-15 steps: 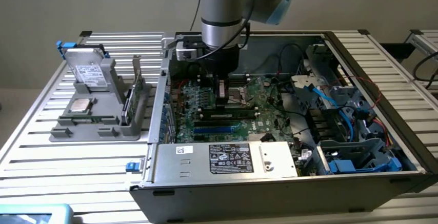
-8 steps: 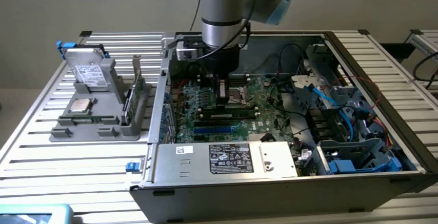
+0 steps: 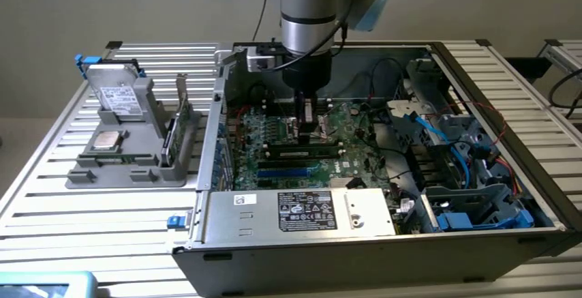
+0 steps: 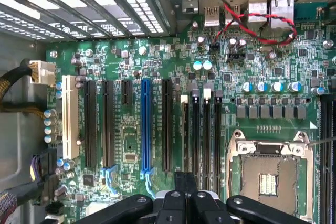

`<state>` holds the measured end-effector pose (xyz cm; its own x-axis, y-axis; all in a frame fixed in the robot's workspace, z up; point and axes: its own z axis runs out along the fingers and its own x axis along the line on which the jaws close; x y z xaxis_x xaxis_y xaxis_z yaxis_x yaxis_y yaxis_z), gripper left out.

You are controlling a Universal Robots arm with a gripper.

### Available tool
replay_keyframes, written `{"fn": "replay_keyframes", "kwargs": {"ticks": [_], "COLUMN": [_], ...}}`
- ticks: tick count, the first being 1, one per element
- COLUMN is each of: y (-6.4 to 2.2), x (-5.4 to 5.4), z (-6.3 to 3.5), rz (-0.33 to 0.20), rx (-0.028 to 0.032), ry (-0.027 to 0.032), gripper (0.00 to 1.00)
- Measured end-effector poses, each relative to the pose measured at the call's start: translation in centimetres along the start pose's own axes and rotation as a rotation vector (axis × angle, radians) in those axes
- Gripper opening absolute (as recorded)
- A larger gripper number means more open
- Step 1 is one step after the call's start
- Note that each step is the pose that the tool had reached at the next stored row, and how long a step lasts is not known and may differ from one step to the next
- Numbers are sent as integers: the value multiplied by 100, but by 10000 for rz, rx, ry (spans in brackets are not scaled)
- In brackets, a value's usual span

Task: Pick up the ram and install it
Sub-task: 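Press down the ram until it locks into place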

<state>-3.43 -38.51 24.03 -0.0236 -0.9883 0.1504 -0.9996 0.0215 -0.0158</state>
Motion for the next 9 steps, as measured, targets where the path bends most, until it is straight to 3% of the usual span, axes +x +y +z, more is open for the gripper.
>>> {"fn": "replay_keyframes", "kwargs": {"ticks": [4,9], "y": [-92,-102], "x": [12,17], "z": [-29,-29], "rz": [-6,-6], "rx": [-33,-52], "ry": [0,-4], "gripper": [11,11]}}
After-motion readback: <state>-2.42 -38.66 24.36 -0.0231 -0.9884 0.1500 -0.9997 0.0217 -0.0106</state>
